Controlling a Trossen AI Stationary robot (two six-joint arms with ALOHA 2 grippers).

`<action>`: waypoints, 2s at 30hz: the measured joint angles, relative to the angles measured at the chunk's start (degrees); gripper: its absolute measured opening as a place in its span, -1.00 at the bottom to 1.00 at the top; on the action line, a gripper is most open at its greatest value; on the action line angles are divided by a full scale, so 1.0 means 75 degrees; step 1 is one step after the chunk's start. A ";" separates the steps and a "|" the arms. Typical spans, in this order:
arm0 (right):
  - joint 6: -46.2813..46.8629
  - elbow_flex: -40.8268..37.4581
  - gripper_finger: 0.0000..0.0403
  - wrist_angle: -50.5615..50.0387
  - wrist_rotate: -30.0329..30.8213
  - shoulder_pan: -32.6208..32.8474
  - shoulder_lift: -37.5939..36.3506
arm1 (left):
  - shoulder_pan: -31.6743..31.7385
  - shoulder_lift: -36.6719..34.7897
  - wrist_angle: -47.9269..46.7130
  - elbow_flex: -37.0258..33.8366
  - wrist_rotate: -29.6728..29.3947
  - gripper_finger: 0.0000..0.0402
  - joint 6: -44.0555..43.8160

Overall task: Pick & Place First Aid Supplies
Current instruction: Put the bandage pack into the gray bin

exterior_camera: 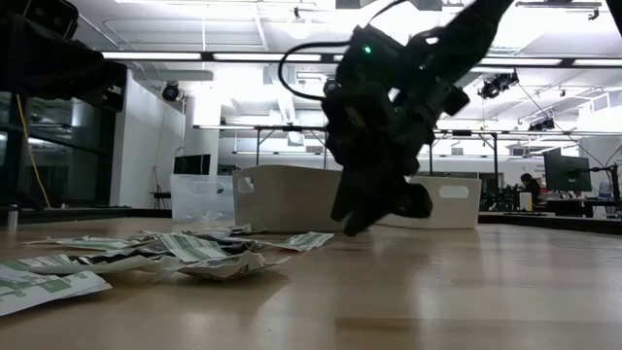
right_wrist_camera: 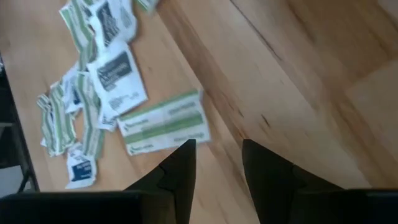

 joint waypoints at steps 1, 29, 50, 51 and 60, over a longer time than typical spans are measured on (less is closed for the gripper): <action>0.0043 -0.0106 -0.38 0.0127 -0.0012 0.0000 0.0000 | 0.0001 -0.0001 0.0003 0.0000 0.0000 -0.36 0.0001; 0.1181 -0.0683 -0.38 0.1920 -0.0604 0.0091 0.0388 | 0.0003 0.0000 0.0001 0.0000 0.0000 -0.36 0.0001; 0.1325 -0.0691 -0.38 0.1962 -0.0426 0.0189 0.0401 | 0.0003 0.0002 0.0000 0.0000 0.0000 -0.36 0.0003; 0.1353 -0.0693 -0.37 0.1963 -0.0414 0.0191 0.0402 | 0.0000 -0.0001 0.0000 0.0000 0.0000 -0.36 0.0001; 0.1440 -0.0694 -0.08 0.2048 -0.0395 0.0198 0.0444 | 0.0003 0.0002 0.0000 0.0000 0.0000 -0.36 0.0000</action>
